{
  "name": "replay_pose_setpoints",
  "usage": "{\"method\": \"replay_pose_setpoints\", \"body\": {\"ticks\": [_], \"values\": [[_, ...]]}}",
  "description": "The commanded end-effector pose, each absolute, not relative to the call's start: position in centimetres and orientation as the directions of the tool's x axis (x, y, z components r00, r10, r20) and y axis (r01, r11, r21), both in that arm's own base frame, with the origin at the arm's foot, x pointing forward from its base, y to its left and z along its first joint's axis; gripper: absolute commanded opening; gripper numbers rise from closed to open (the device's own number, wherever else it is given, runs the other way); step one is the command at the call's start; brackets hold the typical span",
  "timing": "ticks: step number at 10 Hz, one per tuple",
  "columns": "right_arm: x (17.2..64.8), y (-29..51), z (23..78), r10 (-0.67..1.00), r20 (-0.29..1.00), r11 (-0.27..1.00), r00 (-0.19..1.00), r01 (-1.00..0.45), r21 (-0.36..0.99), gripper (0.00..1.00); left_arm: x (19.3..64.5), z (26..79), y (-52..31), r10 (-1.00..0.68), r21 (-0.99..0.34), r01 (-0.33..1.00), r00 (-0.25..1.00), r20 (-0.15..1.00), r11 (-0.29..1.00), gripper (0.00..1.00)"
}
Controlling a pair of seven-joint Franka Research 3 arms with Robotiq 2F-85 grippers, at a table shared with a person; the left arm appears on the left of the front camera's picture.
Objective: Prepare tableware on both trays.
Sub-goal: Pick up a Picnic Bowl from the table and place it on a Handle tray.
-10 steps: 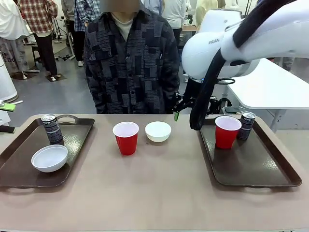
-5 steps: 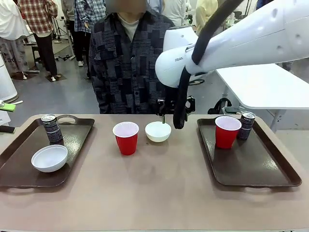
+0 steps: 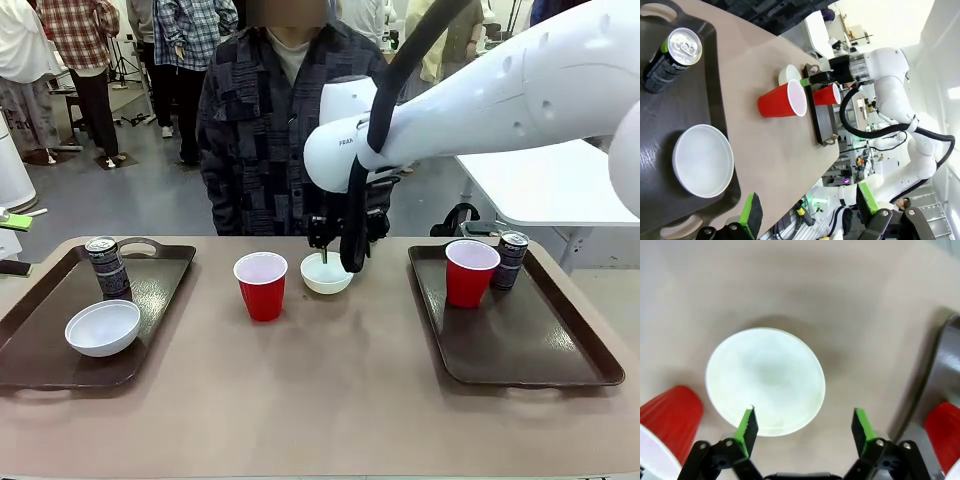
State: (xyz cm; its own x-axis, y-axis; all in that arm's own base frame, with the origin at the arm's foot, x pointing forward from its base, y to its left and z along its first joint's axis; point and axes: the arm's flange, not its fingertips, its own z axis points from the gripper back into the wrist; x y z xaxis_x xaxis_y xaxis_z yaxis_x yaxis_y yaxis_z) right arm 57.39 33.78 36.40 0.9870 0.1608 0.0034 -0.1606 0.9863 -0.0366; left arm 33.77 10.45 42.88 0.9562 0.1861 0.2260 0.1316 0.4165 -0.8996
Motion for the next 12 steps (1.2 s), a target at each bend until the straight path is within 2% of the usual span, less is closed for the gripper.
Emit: {"method": "replay_pose_setpoints", "body": {"ticks": [1,2,3,5,6,7,10,12], "values": [[57.2,32.5,35.4,0.166,-0.031,0.986,0.986,-0.166,-0.010,0.42,33.9,42.9,10.3,0.190,-0.905,0.147,0.953,0.238,0.399,1.00],[56.9,32.3,35.0,0.173,-0.038,0.985,0.984,-0.173,-0.010,0.32,33.9,42.9,10.3,0.190,-0.905,0.147,0.953,0.238,0.399,1.00],[56.7,32.2,34.7,0.184,-0.043,0.983,0.982,-0.184,-0.004,0.00,33.9,42.9,10.3,0.190,-0.905,0.147,0.953,0.238,0.399,1.00],[56.3,32.2,34.8,0.198,-0.042,0.980,0.979,-0.198,0.014,0.00,33.9,42.9,10.3,0.190,-0.905,0.147,0.953,0.238,0.399,1.00],[56.3,32.2,34.8,0.203,-0.043,0.979,0.978,-0.202,0.029,0.04,33.9,42.9,10.3,0.190,-0.905,0.147,0.953,0.238,0.399,1.00],[56.0,32.1,35.1,0.202,-0.042,0.979,0.978,-0.200,0.046,0.00,33.9,42.9,10.3,0.190,-0.905,0.147,0.953,0.238,0.399,1.00],[52.9,31.2,40.0,0.135,0.014,0.990,0.991,-0.136,0.039,0.00,33.9,42.9,10.3,0.190,-0.905,0.147,0.953,0.238,0.399,1.00],[48.0,30.0,45.0,0.089,0.098,0.996,0.991,-0.092,0.024,0.00,33.9,42.9,10.3,0.190,-0.905,0.147,0.953,0.238,0.399,1.00]]}}
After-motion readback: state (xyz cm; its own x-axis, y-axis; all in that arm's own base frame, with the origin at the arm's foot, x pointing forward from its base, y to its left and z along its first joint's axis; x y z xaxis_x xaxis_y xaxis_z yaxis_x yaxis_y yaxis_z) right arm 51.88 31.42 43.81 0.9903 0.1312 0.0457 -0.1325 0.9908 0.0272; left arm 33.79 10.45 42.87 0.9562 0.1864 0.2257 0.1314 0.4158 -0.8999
